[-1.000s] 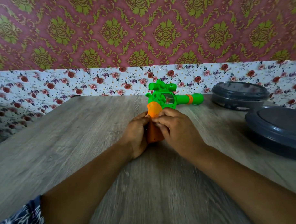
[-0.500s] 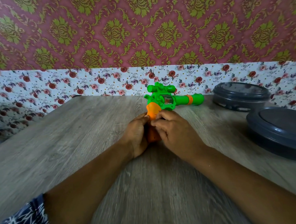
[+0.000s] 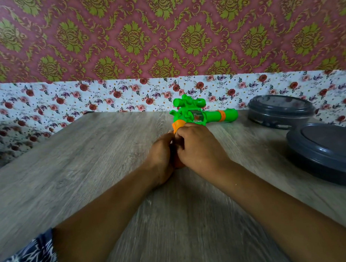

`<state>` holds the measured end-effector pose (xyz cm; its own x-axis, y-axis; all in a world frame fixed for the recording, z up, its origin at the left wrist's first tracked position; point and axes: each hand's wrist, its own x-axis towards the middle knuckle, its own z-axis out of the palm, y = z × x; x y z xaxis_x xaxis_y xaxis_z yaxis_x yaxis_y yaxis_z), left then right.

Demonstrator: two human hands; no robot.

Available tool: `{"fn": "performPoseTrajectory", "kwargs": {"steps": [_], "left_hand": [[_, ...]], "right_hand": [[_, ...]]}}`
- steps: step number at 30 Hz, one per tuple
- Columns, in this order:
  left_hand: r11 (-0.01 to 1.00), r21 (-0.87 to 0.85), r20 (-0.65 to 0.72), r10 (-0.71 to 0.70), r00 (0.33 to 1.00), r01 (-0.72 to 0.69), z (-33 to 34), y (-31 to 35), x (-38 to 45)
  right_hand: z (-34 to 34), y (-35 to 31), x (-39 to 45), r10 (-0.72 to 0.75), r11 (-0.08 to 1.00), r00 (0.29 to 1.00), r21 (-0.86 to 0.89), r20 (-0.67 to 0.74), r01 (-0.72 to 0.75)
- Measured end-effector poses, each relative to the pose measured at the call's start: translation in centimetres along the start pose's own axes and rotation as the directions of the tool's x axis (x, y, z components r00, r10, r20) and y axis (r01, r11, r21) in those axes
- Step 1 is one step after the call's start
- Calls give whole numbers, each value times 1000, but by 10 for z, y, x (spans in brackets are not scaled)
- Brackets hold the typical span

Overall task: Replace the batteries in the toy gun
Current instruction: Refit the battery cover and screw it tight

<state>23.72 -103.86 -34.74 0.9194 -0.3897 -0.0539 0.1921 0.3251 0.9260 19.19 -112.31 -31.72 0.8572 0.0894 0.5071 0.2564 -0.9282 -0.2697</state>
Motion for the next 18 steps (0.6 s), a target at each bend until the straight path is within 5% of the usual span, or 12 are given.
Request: {"fn": "performPoseTrajectory", "kwargs": {"steps": [8, 18], "left_hand": [[993, -102, 6, -56, 998, 56, -1, 3, -1], [972, -199, 12, -122, 992, 122, -6, 8, -3]], "right_hand": [[-2, -11, -6, -28, 963, 987, -259, 159, 69], [1, -8, -12, -113, 954, 983, -262, 143, 148]]}}
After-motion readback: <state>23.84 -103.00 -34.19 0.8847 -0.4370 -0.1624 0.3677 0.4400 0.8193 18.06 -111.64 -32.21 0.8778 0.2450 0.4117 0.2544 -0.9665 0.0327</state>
